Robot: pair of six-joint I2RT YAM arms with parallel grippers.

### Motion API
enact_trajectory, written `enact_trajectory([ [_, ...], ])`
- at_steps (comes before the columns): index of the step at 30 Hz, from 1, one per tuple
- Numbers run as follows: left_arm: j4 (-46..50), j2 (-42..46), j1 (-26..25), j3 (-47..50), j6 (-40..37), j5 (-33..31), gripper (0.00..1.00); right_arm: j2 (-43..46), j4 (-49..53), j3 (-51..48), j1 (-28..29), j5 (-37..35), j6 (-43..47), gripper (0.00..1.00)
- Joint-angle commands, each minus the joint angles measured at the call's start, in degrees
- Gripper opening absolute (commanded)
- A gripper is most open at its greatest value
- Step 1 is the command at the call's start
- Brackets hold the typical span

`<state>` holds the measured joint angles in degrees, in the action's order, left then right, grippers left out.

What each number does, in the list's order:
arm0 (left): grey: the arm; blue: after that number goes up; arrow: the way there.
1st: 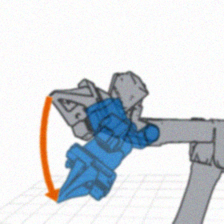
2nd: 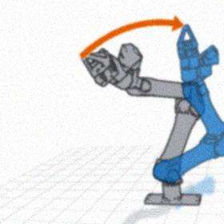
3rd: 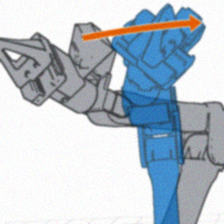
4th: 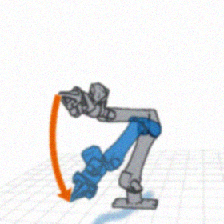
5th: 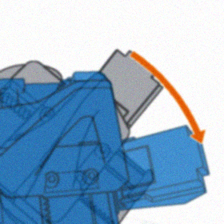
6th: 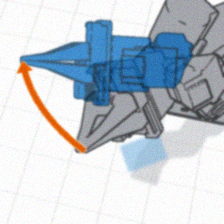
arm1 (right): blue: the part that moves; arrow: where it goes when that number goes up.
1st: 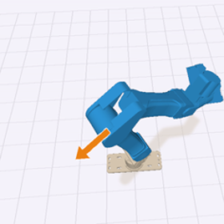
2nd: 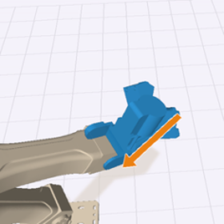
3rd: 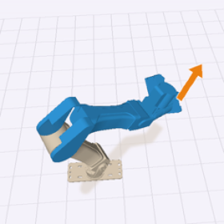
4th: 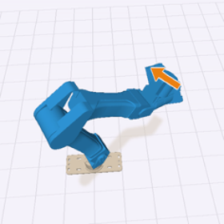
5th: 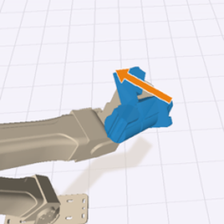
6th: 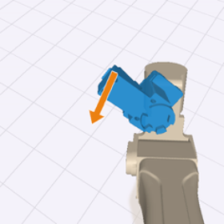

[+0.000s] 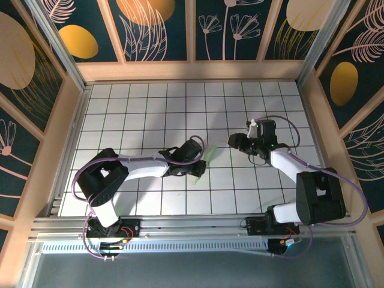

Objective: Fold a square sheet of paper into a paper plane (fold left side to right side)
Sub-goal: Fold the wing for the fifth time at the center of the table.

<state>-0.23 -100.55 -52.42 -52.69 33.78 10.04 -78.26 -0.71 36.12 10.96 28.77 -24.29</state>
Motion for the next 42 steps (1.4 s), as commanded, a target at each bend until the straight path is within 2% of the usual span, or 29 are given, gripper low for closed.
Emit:
enact_trajectory([
  [1,-6.5,-1.7,1.5,1.1,4.4,10.4,0.0,0.4,-2.6,-1.8,0.4,2.2,1.3,0.52],
  [4,-12.2,-2.1,2.9,2.7,7.9,14.3,0.0,0.2,-3.8,-2.9,1.4,2.8,1.2,0.52],
  [8,-17.9,-3.1,4.7,4.2,12.1,18.0,0.0,-0.2,-6.5,-4.5,3.2,2.9,-0.1,0.45],
  [11,-22.8,-4.5,6.0,6.0,16.5,20.3,0.0,-0.7,-8.6,-5.4,4.5,2.6,-1.6,0.44],
  [15,-31.0,-5.7,7.1,8.8,22.3,22.5,0.0,-1.4,-10.8,-5.7,6.9,1.5,-4.0,0.43],
  [22,-38.9,-7.6,7.4,10.4,27.1,25.6,0.0,-4.5,-11.7,-4.7,10.6,-1.4,-10.1,0.42],
  [35,-48.0,-11.5,7.5,11.5,33.4,26.3,0.0,-7.6,-13.8,-4.9,12.3,-2.0,-15.7,0.36],
  [42,-48.2,-12.9,7.6,10.5,33.7,26.5,0.0,-9.0,-16.0,-5.1,12.4,-1.6,-16.3,0.36],
])
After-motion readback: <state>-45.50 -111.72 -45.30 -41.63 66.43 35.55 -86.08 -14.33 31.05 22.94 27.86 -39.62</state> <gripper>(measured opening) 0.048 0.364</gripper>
